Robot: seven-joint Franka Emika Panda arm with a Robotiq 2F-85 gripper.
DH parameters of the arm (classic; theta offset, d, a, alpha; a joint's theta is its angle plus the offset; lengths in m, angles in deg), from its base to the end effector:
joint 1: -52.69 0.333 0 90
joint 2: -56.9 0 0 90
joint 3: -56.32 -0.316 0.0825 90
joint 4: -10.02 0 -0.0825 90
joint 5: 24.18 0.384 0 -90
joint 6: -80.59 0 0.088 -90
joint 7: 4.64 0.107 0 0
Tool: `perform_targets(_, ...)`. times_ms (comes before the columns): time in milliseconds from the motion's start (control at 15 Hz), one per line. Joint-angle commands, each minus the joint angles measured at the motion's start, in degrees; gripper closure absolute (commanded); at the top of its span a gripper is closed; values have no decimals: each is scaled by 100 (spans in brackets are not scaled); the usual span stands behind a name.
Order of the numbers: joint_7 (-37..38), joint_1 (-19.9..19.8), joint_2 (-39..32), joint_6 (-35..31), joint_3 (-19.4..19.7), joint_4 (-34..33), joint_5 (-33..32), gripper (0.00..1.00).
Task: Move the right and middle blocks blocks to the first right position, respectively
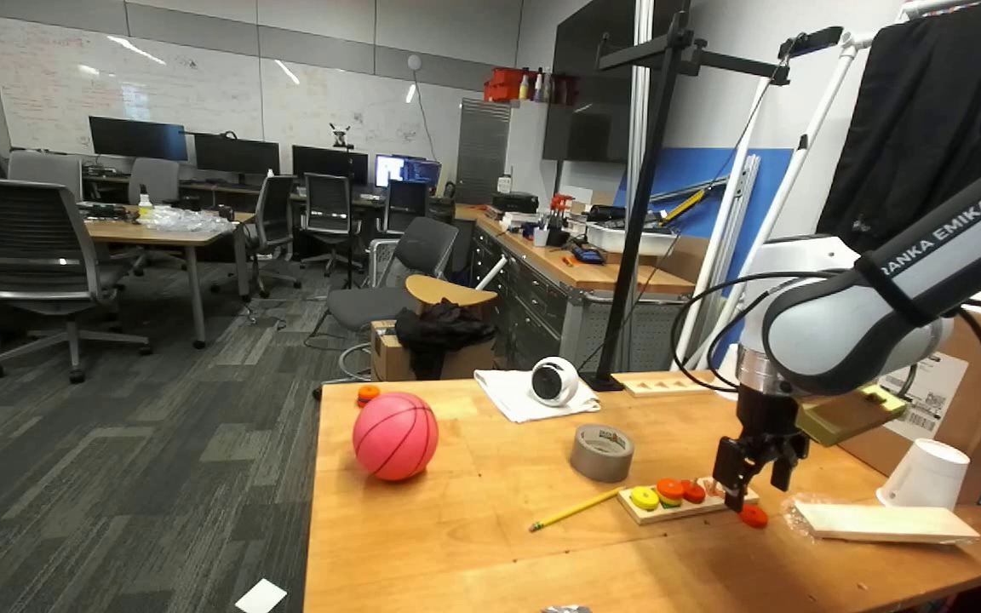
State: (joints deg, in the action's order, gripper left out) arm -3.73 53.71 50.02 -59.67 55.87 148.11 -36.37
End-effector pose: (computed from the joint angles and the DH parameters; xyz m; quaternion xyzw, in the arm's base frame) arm 0.4865 0.0124 0.2559 0.9931 0.0892 -0.0395 0.0648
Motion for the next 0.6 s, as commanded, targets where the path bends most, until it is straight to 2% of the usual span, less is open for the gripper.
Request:
perform_targets(0, -396, -131, -106, -317, 44, -74, 337, 0)
perform_targets(533, -573, -221, -270, -588, 106, -75, 322, 3)
